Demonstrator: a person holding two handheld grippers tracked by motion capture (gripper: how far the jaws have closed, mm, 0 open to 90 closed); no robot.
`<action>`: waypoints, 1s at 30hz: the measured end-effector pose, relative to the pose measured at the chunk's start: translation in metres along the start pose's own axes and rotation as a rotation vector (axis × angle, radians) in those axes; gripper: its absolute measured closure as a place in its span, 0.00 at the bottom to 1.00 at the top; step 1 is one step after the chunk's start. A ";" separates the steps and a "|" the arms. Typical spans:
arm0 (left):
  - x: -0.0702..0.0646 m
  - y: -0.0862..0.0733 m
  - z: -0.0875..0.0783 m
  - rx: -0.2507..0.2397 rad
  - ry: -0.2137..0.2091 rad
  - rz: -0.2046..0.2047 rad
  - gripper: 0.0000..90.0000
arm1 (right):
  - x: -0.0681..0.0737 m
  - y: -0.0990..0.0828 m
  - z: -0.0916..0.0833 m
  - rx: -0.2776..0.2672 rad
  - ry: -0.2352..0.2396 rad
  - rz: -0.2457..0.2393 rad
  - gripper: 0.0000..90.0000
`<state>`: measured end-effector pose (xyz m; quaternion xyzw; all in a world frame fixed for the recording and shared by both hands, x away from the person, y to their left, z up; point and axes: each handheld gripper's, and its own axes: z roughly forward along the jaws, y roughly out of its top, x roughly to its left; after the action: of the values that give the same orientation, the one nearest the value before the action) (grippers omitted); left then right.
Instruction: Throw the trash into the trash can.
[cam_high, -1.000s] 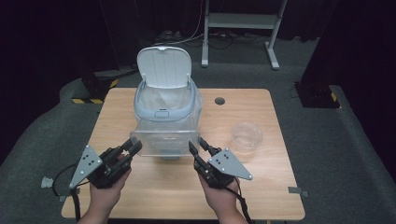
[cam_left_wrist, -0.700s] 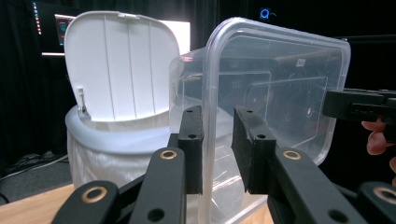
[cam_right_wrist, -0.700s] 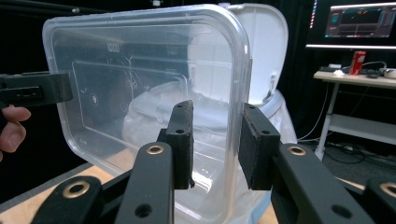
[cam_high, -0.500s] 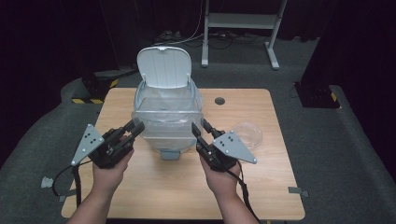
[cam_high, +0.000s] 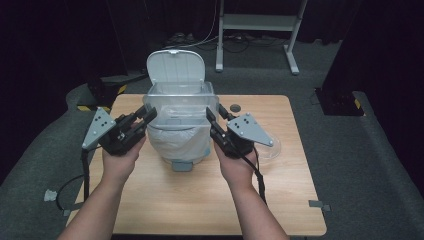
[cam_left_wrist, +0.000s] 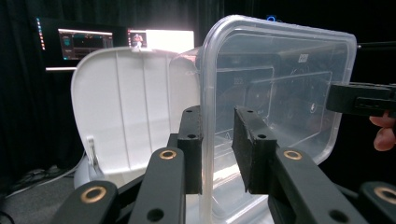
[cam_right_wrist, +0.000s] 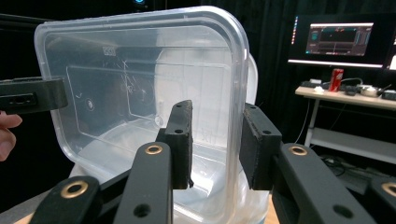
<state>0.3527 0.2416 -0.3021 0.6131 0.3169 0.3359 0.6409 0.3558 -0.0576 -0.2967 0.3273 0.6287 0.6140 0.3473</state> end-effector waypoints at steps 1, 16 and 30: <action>0.002 0.001 0.003 0.001 0.000 -0.001 0.80 | -0.001 0.002 0.004 -0.002 -0.004 -0.003 0.75; 0.033 0.001 0.043 0.024 0.021 -0.021 0.80 | -0.022 0.011 0.051 0.037 -0.038 -0.001 0.74; 0.044 -0.002 0.041 0.060 0.066 -0.006 0.52 | -0.025 0.016 0.048 0.012 -0.048 0.005 0.60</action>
<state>0.4116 0.2537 -0.3016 0.6195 0.3496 0.3443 0.6127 0.4090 -0.0520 -0.2800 0.3455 0.6230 0.6030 0.3590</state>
